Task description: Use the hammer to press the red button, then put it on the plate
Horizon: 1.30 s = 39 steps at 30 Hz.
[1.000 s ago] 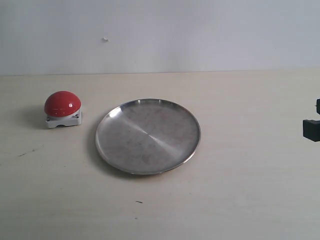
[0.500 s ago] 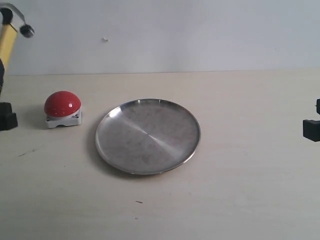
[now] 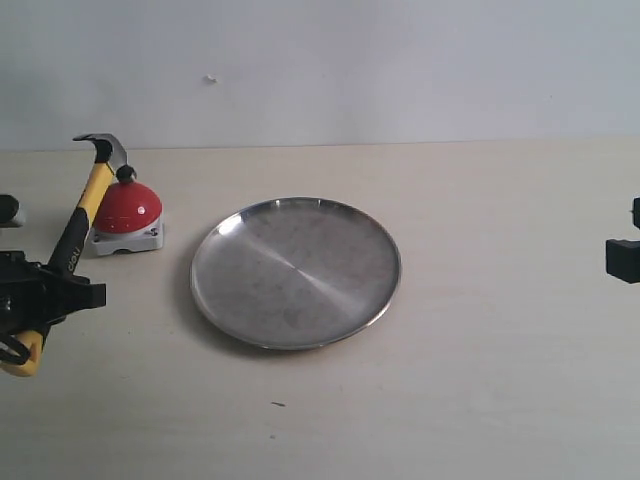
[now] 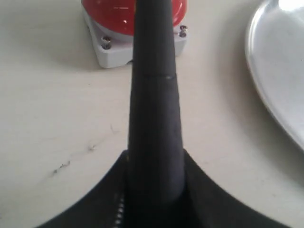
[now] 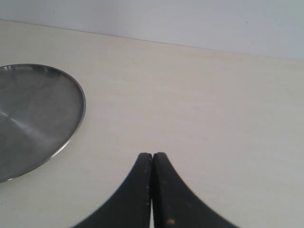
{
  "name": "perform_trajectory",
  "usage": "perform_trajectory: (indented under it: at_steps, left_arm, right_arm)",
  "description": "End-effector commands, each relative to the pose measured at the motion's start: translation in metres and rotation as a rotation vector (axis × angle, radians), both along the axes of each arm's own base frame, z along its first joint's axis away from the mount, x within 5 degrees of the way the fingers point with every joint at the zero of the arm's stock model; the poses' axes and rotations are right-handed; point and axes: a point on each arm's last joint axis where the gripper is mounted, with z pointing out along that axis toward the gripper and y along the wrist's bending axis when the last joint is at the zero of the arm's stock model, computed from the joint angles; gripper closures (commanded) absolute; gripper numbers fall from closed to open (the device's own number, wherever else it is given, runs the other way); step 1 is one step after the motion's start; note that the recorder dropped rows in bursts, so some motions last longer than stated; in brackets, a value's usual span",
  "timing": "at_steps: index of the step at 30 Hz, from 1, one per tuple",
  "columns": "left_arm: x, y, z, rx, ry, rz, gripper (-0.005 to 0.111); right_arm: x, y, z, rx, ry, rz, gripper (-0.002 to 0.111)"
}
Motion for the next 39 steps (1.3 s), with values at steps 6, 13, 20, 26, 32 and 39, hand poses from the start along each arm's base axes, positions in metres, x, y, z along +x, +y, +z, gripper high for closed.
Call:
perform_trajectory:
  at_steps: [6, 13, 20, 26, 32, 39]
  left_arm:
    - [-0.004, -0.005, 0.054, -0.057, -0.212, -0.051, 0.107]
    - [-0.026, -0.024, 0.089, -0.226, -0.354, -0.25, 0.107]
    - [-0.033, -0.038, 0.102, -0.5, -0.357, -0.321, 0.107]
    - [-0.036, -0.063, 0.101, -0.56, -0.317, -0.395, 0.107]
    - [-0.026, -0.107, 0.095, -0.591, -0.252, -0.499, 0.107]
    - [0.005, -0.137, 0.07, -0.586, -0.145, -0.452, 0.107]
  right_arm:
    - [-0.001, 0.0, 0.0, 0.001, -0.009, 0.003, 0.108]
    - [-0.001, 0.0, 0.0, 0.001, -0.009, 0.003, 0.108]
    - [-0.001, 0.0, 0.0, 0.001, -0.009, 0.003, 0.108]
    - [-0.001, 0.0, 0.0, 0.001, -0.009, 0.003, 0.108]
    - [-0.001, 0.0, 0.0, 0.001, -0.009, 0.003, 0.108]
    - [-0.001, 0.0, 0.0, 0.001, -0.009, 0.003, 0.108]
